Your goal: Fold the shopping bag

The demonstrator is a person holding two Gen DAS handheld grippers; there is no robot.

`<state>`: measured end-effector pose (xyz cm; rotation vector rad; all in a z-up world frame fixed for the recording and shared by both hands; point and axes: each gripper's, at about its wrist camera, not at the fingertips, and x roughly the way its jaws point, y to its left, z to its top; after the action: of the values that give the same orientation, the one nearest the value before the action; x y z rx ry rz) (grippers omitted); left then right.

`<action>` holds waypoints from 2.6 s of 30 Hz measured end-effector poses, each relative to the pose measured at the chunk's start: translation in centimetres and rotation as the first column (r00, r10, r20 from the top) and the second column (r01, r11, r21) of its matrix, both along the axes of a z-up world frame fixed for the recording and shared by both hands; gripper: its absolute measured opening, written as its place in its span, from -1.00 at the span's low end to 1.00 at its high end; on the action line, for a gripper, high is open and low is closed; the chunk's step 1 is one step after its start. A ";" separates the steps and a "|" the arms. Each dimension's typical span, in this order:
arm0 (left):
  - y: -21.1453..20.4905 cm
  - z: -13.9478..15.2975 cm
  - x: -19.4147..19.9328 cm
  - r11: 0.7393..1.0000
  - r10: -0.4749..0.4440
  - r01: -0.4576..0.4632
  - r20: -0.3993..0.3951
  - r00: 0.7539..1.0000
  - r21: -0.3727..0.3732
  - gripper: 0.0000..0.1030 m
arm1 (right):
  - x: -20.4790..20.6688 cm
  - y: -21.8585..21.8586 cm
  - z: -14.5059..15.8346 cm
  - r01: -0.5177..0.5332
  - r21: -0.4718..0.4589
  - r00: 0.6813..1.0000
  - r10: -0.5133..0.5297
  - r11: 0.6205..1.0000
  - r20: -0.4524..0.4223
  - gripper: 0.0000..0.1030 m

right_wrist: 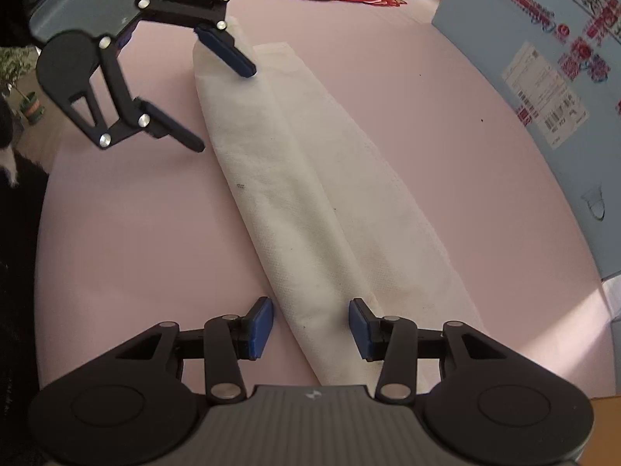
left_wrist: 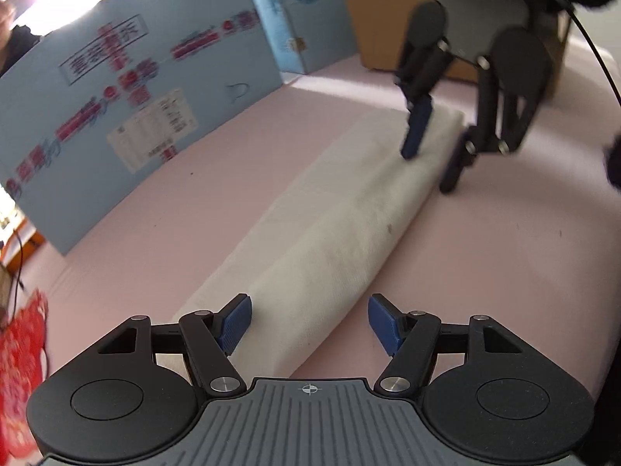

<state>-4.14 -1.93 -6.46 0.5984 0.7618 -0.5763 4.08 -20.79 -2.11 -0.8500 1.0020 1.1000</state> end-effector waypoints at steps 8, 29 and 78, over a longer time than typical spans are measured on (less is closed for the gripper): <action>2.6 0.2 4.0 0.988 0.067 -0.095 -0.208 0.976 -0.124 -0.14 | 2.5 -1.5 1.0 0.168 0.060 0.984 -0.163 0.984 -0.075 -0.16; 9.4 0.9 9.1 0.857 0.083 -0.349 -0.568 0.819 -0.378 -0.14 | 7.1 -7.6 1.8 0.579 0.060 0.738 -0.492 0.813 -0.462 -0.75; 15.9 0.6 10.0 0.589 0.286 -0.734 -0.763 0.580 -0.337 -0.53 | -1.7 5.3 -3.7 0.531 0.330 0.740 -0.617 0.781 0.268 -0.40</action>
<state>5.86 13.93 -5.90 -0.5461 1.2683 -0.3918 2.42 -15.47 -5.84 -0.4642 0.7252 0.4761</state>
